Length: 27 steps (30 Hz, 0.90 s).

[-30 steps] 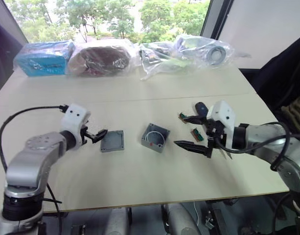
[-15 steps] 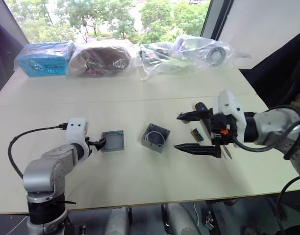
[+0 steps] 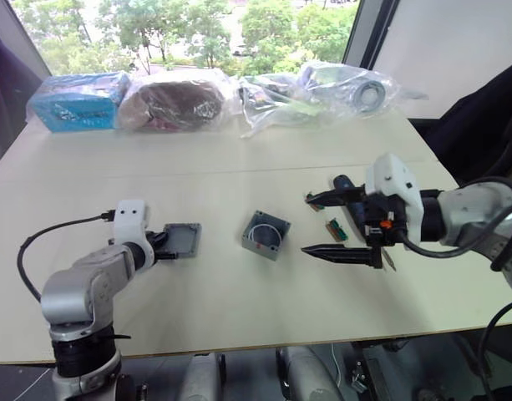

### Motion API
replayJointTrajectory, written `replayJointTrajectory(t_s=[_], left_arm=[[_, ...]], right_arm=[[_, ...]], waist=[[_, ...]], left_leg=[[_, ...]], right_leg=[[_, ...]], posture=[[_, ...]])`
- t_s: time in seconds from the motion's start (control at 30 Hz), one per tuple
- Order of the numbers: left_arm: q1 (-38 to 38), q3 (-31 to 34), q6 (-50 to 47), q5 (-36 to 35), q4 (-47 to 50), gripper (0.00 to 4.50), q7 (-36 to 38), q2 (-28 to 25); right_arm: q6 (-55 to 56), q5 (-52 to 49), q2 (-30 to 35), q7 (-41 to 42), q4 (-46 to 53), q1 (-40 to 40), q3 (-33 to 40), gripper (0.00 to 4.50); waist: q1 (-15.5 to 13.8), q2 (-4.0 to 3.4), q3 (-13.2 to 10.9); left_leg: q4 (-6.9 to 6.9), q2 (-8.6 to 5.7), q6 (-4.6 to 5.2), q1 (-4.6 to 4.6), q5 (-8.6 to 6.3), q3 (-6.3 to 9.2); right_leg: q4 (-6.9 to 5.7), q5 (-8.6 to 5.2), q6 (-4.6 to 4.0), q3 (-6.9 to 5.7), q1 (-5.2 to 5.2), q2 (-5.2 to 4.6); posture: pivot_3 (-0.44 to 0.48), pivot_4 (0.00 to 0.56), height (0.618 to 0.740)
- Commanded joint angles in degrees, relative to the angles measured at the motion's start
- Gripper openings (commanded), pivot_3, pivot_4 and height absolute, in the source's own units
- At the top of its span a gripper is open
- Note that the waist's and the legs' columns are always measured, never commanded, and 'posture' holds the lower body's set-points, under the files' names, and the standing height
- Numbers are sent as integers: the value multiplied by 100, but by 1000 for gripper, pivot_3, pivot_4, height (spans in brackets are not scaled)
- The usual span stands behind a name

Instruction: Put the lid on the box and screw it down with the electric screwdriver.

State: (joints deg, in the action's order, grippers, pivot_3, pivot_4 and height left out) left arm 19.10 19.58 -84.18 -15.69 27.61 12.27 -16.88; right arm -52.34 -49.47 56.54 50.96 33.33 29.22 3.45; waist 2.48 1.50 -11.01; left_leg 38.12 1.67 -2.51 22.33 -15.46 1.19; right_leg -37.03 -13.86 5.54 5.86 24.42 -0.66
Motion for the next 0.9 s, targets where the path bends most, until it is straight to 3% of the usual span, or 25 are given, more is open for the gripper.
replayJointTrajectory(t_s=[0.03,0.27,0.47,0.77,0.9], left_arm=[[486,153,608,-300,-38,27,195,185],[887,-69,2274,-915,16,27,931,405],[906,-670,3516,-944,-286,27,1433,378],[813,-1026,4034,-982,-381,27,1433,300],[774,-1105,4124,-991,-369,0,1412,294]], right_arm=[[-301,-289,-390,-518,-49,-2,129,4500],[-1867,-1959,-1983,-2755,-963,771,424,4500],[-2177,-3271,-3183,-4988,-1897,1418,495,4500],[-1801,-4493,-3501,-6507,-2070,1478,263,4500],[-1610,-4734,-3476,-6759,-2063,1455,128,3511]], waist=[[0,8,-4],[36,15,-9],[54,14,-9],[100,13,-10],[144,12,-10]], left_leg=[[1,0,0,1,0,1],[1,5,-2,12,1,-8],[-8,7,-2,16,1,-1],[-9,6,0,42,0,-1],[-11,7,1,49,0,2]], right_leg=[[0,1,-1,0,0,0],[14,25,-23,7,4,1],[12,29,-18,3,10,8],[50,34,-9,1,13,3],[58,36,-7,-3,15,3]], posture=[[0,150,740],[0,150,740],[0,150,740],[0,150,740],[0,150,740]])
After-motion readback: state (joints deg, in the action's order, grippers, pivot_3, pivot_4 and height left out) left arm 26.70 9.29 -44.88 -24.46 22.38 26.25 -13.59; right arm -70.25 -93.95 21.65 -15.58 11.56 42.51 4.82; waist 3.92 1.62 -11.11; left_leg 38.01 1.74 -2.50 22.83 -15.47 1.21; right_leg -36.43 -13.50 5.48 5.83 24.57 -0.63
